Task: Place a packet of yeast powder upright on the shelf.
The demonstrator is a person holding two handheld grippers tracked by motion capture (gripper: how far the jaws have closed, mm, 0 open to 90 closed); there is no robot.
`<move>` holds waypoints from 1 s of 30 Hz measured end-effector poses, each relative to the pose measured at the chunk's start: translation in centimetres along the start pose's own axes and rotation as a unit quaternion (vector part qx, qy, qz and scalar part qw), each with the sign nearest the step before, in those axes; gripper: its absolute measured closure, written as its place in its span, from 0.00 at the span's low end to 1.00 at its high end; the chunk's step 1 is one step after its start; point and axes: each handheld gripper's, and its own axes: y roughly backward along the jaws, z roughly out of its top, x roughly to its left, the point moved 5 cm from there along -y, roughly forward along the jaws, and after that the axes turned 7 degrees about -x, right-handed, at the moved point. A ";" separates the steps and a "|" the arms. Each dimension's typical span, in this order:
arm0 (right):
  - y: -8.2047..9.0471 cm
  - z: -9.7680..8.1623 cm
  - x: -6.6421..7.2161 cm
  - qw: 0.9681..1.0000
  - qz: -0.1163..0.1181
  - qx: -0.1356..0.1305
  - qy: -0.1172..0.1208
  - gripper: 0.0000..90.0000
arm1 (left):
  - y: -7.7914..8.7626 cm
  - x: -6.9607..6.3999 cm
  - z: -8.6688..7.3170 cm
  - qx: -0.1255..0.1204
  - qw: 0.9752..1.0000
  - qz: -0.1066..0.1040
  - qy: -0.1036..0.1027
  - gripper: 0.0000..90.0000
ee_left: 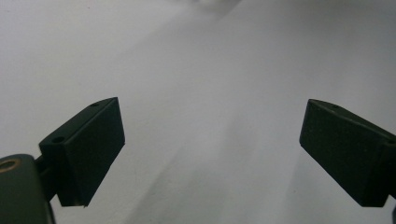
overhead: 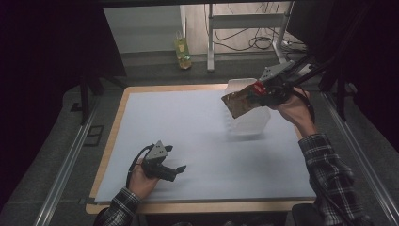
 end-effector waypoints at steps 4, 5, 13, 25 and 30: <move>-0.2 -0.1 -1.3 1.000 -0.011 0.010 0.009 0.72 | 0.0 0.1 -0.1 0.005 1.000 -0.002 -0.002 0.07; -0.3 -0.1 -1.6 1.000 -0.014 0.011 0.014 0.72 | 0.0 0.1 -0.1 0.005 1.000 -0.002 -0.002 0.07; -0.8 -0.4 -4.0 0.998 -0.033 0.027 0.050 0.72 | 0.0 0.1 -0.1 0.007 1.000 -0.004 -0.002 0.07; -2.8 -2.1 -6.5 0.993 -0.035 0.055 0.097 0.73 | -0.1 0.1 -0.3 0.009 1.000 -0.007 0.002 0.07; -3.5 -2.6 -7.2 0.991 -0.034 0.065 0.112 0.73 | -0.1 0.1 -0.2 0.004 1.000 -0.014 0.004 0.07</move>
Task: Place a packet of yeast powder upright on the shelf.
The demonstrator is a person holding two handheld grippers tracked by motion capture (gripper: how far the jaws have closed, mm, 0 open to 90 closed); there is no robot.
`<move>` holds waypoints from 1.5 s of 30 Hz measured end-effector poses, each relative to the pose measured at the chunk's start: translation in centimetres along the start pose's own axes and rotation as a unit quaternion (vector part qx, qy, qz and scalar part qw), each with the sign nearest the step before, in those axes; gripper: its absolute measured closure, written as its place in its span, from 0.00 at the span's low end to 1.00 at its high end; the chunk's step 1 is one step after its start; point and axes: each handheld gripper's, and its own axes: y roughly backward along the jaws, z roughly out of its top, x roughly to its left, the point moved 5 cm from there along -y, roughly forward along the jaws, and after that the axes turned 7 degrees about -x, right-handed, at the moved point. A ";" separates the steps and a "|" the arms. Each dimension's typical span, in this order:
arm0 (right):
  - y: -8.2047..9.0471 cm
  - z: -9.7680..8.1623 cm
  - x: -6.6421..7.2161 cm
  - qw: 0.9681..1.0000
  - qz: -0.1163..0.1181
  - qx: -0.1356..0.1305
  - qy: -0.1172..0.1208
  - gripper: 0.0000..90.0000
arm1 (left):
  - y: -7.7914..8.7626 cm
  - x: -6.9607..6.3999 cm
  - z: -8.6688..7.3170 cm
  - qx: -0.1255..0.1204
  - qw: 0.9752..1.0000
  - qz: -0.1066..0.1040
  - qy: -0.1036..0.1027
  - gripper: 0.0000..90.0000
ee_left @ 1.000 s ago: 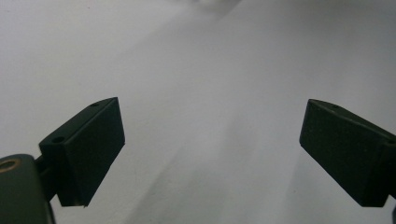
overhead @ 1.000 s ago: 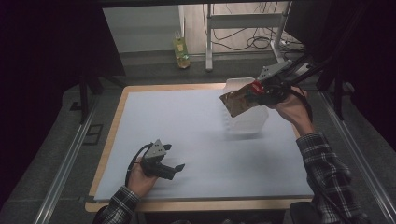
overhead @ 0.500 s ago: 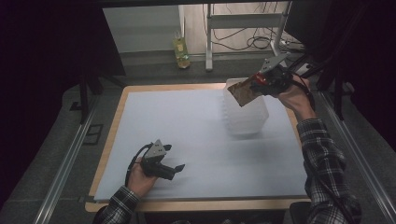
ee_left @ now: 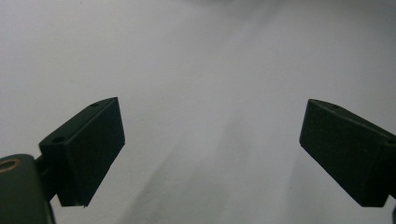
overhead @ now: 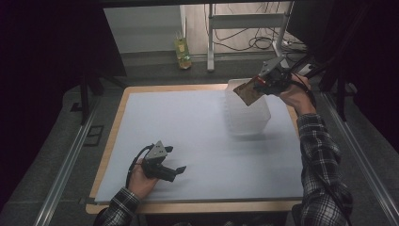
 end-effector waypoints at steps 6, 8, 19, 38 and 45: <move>-0.6 -0.7 -0.2 1.000 0.018 0.004 0.006 0.73 | 0.0 0.0 0.0 -0.002 1.000 -0.003 0.003 0.07; -0.8 -0.9 -0.2 1.000 0.022 0.010 0.008 0.73 | 0.0 0.0 0.0 -0.001 1.000 -0.003 0.004 0.07; -1.4 -0.9 0.5 0.996 0.067 0.021 0.051 0.73 | -0.1 0.0 -0.1 0.001 1.000 -0.006 0.006 0.07; -3.8 -0.6 1.1 0.989 0.098 0.080 0.080 0.74 | -0.1 0.1 -0.2 0.010 1.000 -0.009 0.003 0.08; -5.3 -0.9 1.6 0.988 0.107 0.092 0.059 0.73 | -0.2 0.0 -0.3 0.012 1.000 -0.011 0.003 0.08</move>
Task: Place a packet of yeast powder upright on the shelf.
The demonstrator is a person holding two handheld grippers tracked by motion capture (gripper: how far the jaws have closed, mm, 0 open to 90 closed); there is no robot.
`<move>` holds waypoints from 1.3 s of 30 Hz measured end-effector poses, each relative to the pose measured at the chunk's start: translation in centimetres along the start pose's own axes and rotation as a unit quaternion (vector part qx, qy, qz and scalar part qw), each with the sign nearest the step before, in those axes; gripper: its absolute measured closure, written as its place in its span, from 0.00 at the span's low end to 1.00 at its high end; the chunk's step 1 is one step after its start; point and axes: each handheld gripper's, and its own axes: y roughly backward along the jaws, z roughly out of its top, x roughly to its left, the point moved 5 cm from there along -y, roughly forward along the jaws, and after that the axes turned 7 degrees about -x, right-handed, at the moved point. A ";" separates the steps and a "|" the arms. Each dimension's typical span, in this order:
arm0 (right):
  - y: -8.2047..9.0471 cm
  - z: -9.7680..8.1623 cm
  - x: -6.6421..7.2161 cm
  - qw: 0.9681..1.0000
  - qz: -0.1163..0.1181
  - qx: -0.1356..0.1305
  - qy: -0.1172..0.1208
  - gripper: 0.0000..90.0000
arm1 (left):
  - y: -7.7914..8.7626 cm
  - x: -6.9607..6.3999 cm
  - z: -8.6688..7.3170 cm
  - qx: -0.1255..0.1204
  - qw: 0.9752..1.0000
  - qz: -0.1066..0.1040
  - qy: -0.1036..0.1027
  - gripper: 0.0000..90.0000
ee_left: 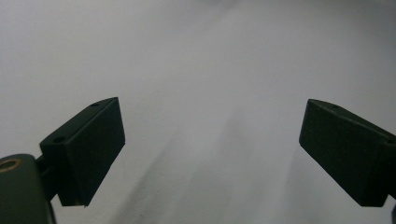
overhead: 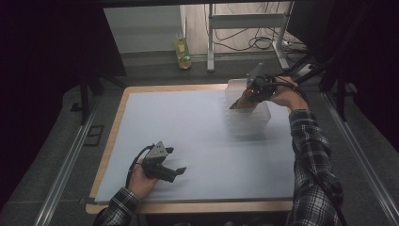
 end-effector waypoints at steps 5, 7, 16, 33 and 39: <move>-1.7 0.4 0.4 1.000 0.004 -0.018 -0.014 0.70 | 0.0 -0.1 0.0 0.002 1.000 0.000 -0.001 0.08; -2.0 0.6 0.4 0.999 -0.003 -0.023 -0.023 0.70 | 0.0 -0.1 0.0 0.001 1.000 0.000 0.000 0.08; -2.0 0.1 0.5 0.998 -0.009 -0.043 -0.052 0.60 | 0.0 0.0 0.0 -0.001 1.000 0.002 -0.002 0.08; -0.7 0.4 0.3 0.990 -0.045 -0.085 -0.104 0.29 | 0.1 0.0 0.0 0.000 1.000 0.007 -0.002 0.08; -0.3 0.5 0.3 0.985 -0.055 -0.104 -0.123 0.24 | 0.1 0.0 0.0 0.002 1.000 0.006 -0.002 0.08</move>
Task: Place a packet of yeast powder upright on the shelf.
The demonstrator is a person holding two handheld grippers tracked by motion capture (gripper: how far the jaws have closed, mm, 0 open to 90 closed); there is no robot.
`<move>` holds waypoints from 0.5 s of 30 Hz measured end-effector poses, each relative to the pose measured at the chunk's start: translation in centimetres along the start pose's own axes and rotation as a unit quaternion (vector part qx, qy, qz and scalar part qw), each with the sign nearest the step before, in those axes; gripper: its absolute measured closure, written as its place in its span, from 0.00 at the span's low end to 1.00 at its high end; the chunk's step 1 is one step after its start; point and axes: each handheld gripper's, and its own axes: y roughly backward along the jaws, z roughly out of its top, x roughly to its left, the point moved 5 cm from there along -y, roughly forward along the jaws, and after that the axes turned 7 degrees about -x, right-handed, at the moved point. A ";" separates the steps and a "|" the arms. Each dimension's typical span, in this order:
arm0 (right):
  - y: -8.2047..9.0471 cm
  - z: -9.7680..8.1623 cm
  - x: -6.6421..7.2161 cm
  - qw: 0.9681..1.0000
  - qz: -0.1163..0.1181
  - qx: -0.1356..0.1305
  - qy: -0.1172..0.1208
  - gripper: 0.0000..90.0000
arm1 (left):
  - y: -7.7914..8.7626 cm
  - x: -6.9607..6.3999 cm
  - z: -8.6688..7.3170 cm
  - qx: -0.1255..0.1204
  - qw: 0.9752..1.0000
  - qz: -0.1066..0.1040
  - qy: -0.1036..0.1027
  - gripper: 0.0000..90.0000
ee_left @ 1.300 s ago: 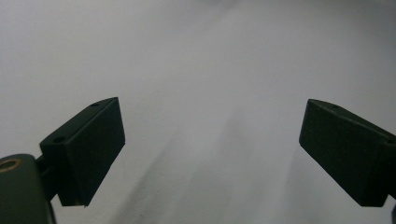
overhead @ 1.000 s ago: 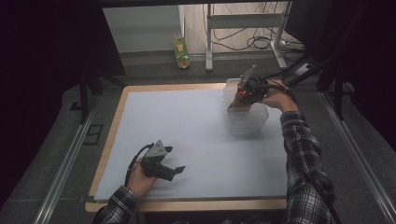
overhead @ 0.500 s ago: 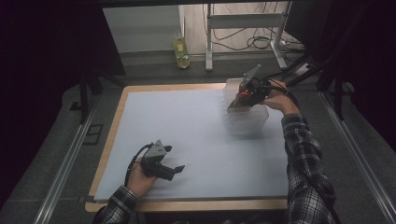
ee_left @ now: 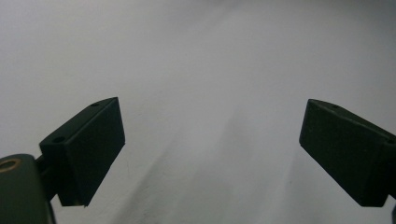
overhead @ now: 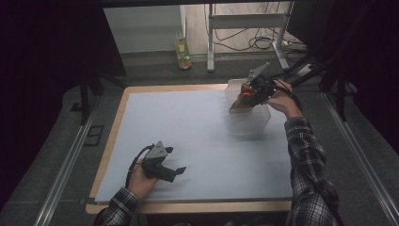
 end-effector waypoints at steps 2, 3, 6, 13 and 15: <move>0.0 0.1 0.2 1.000 0.003 -0.005 -0.008 0.22 | 0.0 0.0 0.0 0.000 1.000 0.000 0.000 0.08; 0.0 0.1 0.2 1.000 0.003 -0.007 -0.012 0.21 | 0.0 0.0 0.0 0.000 1.000 0.000 -0.001 0.08; 0.2 0.4 0.3 1.000 0.001 -0.012 -0.027 0.19 | 0.0 0.0 0.0 -0.001 1.000 0.000 0.000 0.08; 0.3 1.1 0.8 0.999 0.004 -0.029 -0.045 0.14 | 0.1 0.1 0.1 -0.004 1.000 0.003 -0.001 0.07; 0.3 1.2 0.9 0.998 0.005 -0.031 -0.050 0.13 | 0.1 0.1 0.1 -0.005 1.000 0.004 -0.001 0.07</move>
